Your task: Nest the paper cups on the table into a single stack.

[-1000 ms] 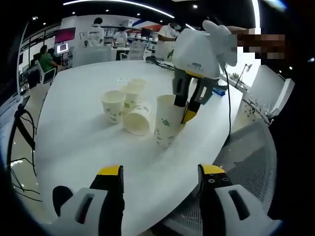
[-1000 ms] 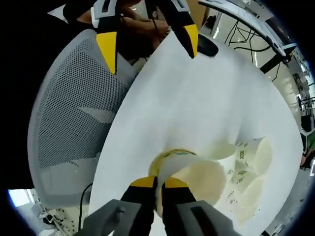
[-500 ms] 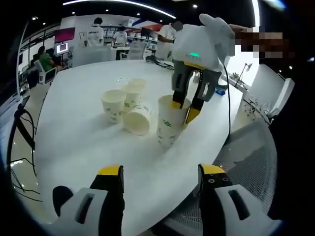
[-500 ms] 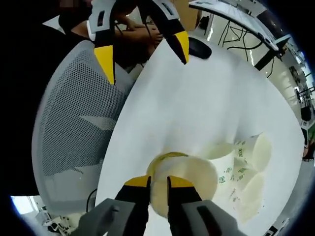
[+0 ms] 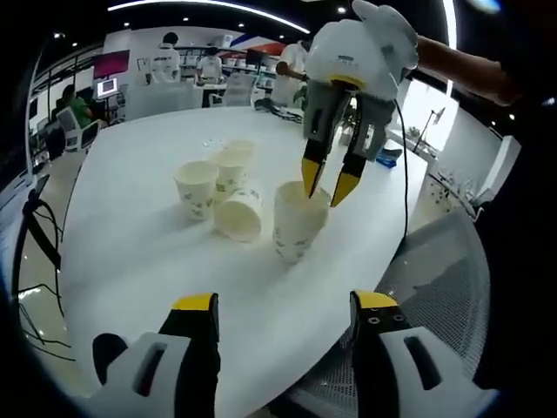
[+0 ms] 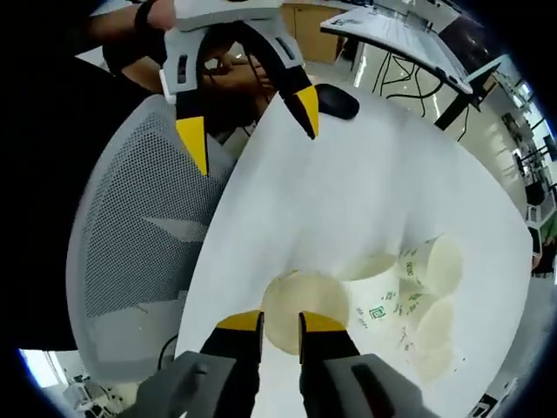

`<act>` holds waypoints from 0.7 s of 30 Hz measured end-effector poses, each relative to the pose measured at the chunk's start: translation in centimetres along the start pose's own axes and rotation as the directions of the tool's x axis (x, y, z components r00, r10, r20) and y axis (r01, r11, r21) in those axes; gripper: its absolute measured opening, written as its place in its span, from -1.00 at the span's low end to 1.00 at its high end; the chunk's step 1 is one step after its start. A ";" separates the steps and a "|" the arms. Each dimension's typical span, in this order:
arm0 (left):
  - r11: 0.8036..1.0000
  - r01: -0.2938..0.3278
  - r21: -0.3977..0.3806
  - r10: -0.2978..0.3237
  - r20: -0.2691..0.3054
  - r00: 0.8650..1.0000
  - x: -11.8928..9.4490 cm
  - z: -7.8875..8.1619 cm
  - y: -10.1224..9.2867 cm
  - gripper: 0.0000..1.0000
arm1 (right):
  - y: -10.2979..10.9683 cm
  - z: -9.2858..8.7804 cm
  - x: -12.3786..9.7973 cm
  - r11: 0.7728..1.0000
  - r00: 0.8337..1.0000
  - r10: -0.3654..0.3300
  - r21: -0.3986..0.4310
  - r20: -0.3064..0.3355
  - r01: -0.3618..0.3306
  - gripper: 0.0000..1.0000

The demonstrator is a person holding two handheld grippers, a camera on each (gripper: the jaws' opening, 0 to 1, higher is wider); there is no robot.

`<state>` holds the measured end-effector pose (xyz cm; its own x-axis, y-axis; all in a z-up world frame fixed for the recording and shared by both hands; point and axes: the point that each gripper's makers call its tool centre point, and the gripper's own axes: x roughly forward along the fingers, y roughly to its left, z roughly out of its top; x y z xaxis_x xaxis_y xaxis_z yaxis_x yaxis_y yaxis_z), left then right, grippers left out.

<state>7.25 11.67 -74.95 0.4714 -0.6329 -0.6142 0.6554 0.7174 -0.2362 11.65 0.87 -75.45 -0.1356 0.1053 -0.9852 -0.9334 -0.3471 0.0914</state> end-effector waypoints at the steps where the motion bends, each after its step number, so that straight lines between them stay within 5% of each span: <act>1: 1.000 0.001 0.001 -0.001 0.000 1.000 0.0 0.0 -0.1 0.19 | 0.0 0.0 0.0 1.000 1.000 -0.002 0.002 0.001 0.002 -0.73; 15: 1.000 0.007 0.022 -0.007 -0.004 1.000 0.1 0.2 -0.3 0.18 | -1.1 -2.3 -2.6 0.982 0.992 -0.084 0.176 0.091 0.067 -0.61; 21: 1.000 0.010 0.029 -0.009 -0.010 1.000 0.3 0.3 -0.5 0.18 | -2.3 -4.4 -3.2 0.957 0.972 -0.209 0.225 0.111 0.180 -0.07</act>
<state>7.29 11.03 -74.81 0.4593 -0.6364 -0.6197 0.6768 0.7026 -0.2199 15.68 -2.77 -73.18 0.0265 0.2783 -0.9601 -0.9930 -0.1035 -0.0574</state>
